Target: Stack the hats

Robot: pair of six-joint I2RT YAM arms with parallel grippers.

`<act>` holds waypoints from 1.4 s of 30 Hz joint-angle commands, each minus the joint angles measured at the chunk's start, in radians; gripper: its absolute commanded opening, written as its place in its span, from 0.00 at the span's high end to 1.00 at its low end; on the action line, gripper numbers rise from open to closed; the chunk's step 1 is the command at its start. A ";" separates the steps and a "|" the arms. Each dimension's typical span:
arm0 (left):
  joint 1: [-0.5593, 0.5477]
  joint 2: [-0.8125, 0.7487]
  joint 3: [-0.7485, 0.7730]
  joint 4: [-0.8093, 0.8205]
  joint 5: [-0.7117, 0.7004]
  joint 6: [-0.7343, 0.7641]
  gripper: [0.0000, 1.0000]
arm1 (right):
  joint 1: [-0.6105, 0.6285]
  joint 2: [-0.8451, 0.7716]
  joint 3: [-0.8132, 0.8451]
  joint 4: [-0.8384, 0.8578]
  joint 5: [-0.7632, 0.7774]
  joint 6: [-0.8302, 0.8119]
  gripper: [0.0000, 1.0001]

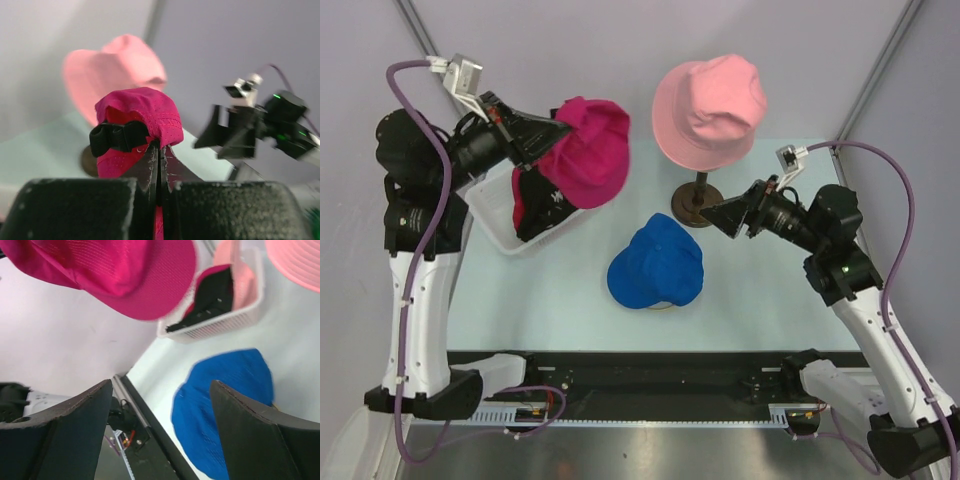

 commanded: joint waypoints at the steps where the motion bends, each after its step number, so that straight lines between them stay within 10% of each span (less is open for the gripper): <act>1: -0.067 0.063 0.067 0.124 0.299 -0.121 1.00 | 0.065 0.037 0.099 0.194 0.000 0.019 0.17; 14: -0.192 0.091 -0.034 0.377 0.568 -0.388 1.00 | 0.125 0.291 0.739 -0.065 -0.171 -0.294 0.16; 29: -0.249 0.051 -0.131 0.386 0.631 -0.408 1.00 | 0.361 0.497 0.867 -0.211 -0.185 -0.403 0.16; 42: -0.252 0.040 -0.138 0.389 0.645 -0.402 1.00 | 0.321 0.457 0.860 -0.119 -0.239 -0.297 0.16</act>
